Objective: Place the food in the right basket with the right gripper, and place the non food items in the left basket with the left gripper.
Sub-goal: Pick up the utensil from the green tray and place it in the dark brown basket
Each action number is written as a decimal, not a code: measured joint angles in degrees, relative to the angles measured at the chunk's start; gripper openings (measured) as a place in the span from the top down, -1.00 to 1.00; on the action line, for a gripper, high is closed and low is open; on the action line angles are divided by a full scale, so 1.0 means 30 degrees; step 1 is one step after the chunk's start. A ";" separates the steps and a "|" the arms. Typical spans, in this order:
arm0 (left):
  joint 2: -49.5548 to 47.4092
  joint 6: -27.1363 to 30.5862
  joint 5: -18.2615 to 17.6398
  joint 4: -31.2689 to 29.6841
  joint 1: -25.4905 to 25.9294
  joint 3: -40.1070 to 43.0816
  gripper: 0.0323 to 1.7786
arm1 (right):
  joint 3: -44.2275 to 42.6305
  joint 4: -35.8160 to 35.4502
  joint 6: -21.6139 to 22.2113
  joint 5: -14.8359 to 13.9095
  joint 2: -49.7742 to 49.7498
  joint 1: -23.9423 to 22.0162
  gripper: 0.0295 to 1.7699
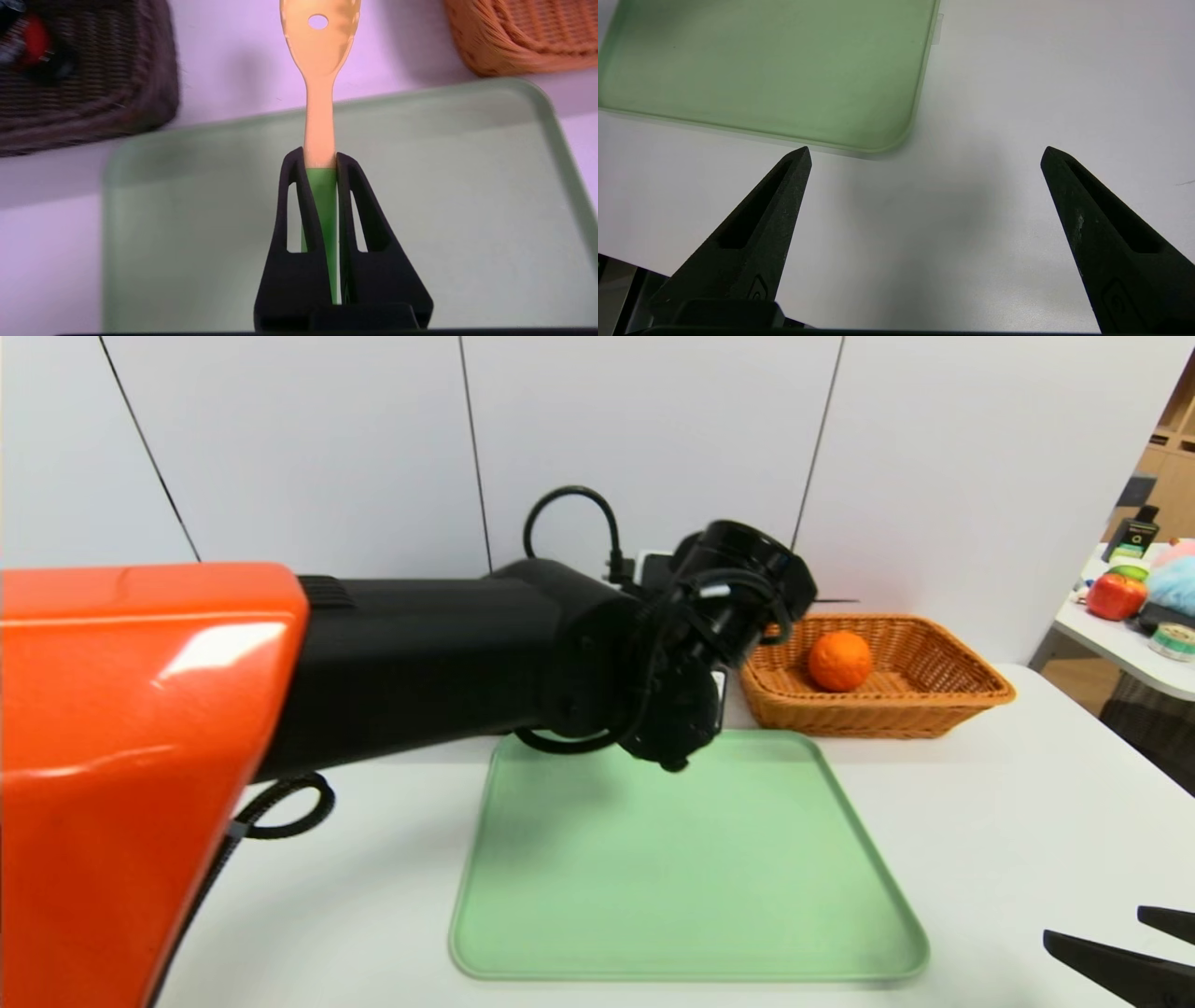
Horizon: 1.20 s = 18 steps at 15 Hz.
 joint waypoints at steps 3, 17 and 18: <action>-0.1410 0.1792 -0.0085 0.0524 0.2243 0.0020 0.90 | 0.0077 0.0020 0.0028 -0.0053 -0.0073 0.0037 -0.92; -0.3328 1.5157 -1.2495 -0.0642 1.3763 0.0211 0.90 | 0.0138 0.0012 0.0020 -0.0102 -0.0423 -0.0024 -0.92; -0.3328 1.6372 -1.4035 -0.0687 1.4295 0.0211 0.90 | 0.0138 0.0028 0.0028 -0.0118 -0.0423 -0.0024 -0.92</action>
